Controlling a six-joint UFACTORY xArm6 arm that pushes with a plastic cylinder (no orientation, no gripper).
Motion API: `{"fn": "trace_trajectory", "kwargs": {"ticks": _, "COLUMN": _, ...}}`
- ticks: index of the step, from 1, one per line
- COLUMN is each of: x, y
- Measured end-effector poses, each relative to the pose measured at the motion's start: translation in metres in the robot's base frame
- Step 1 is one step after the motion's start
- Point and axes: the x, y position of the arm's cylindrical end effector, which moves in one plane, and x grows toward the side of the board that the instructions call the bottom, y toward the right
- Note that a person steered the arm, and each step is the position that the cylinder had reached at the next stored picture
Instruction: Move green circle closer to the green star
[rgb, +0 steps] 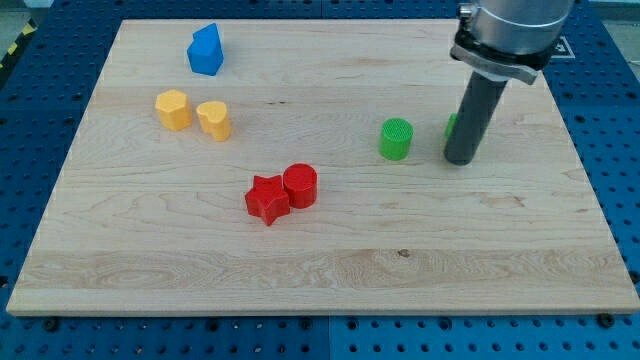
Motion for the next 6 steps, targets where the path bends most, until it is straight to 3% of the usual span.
{"fn": "trace_trajectory", "kwargs": {"ticks": 1, "x": 0.023, "y": -0.011}}
{"fn": "trace_trajectory", "kwargs": {"ticks": 3, "x": 0.011, "y": -0.111}}
{"fn": "trace_trajectory", "kwargs": {"ticks": 4, "x": -0.014, "y": -0.111}}
{"fn": "trace_trajectory", "kwargs": {"ticks": 6, "x": -0.02, "y": -0.051}}
